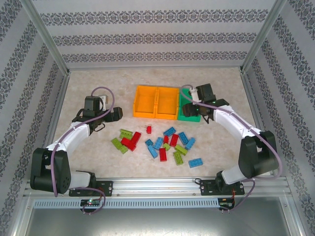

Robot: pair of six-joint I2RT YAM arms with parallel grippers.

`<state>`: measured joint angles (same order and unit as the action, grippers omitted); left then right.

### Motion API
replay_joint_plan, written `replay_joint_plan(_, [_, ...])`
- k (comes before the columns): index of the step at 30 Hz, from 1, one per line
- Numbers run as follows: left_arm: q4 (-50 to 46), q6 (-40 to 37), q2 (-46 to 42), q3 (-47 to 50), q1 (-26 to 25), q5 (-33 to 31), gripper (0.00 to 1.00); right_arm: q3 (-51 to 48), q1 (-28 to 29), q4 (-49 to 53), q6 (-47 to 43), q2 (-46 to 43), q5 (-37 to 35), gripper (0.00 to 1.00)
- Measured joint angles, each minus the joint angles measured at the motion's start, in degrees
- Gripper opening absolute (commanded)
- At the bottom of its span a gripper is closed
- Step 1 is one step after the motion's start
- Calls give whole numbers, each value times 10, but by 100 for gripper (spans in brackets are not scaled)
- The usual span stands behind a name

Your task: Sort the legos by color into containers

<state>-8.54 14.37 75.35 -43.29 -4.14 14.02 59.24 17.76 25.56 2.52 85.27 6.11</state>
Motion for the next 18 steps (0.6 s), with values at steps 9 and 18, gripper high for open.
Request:
replay_joint_plan(9, [0, 0, -5, 1, 0, 10, 100, -37, 85, 77, -8, 8, 19, 68])
replay_joint_plan(18, [2, 0, -13, 6, 0, 19, 100, -38, 124, 116, -9, 52, 7, 64])
